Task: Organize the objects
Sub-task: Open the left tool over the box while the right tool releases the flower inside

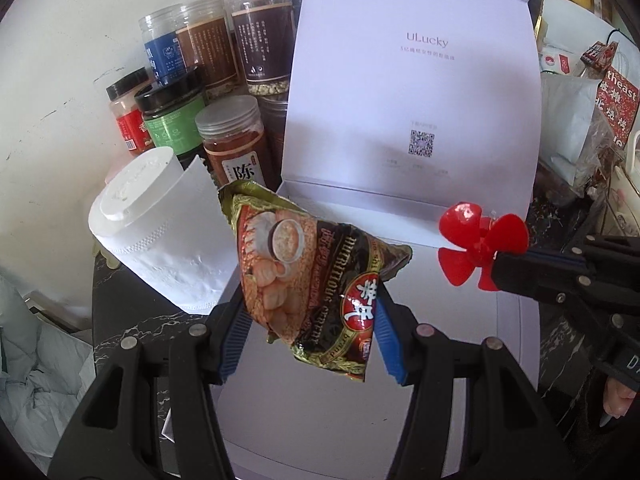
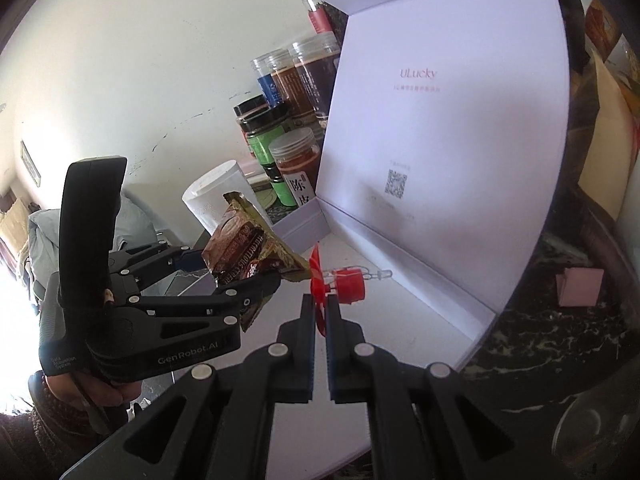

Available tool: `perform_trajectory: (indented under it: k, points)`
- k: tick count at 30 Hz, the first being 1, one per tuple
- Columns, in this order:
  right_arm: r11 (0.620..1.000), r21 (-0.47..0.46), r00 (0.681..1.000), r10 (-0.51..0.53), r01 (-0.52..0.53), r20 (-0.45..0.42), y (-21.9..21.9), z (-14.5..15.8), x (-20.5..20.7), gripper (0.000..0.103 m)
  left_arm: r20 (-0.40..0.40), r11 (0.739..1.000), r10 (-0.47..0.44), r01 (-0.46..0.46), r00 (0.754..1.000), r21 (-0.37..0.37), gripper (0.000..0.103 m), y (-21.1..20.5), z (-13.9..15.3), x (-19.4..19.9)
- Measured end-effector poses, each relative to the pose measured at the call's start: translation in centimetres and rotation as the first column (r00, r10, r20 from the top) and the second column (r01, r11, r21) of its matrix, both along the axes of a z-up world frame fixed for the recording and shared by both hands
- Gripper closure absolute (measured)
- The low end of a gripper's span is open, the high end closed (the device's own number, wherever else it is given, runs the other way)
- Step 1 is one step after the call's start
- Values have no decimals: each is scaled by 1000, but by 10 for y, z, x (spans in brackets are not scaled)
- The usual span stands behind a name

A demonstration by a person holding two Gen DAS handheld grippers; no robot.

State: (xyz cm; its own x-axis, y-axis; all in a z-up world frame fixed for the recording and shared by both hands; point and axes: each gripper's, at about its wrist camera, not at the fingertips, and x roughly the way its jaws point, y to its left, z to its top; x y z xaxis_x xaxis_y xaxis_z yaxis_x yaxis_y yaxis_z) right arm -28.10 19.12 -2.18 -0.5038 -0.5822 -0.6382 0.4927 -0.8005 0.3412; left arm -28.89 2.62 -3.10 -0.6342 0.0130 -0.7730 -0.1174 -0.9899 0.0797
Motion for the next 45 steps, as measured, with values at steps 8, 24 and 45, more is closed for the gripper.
perform_trajectory:
  k: [8,24,45]
  points:
    - [1000,6,1000,-16,16,17,-1,-8,-7,99,55,1000,-8,10,998,-22,48,7,-21,-10]
    - [998,59,999,-34,35,-16,-6,-17,-14,98,121,997,70,-74,990,31,44,-15,-38,-31]
    - [988,114,990,-96,108,-106,-4,12,7,50,-37,990,136,-137,990,-19,24,-22,5,-16]
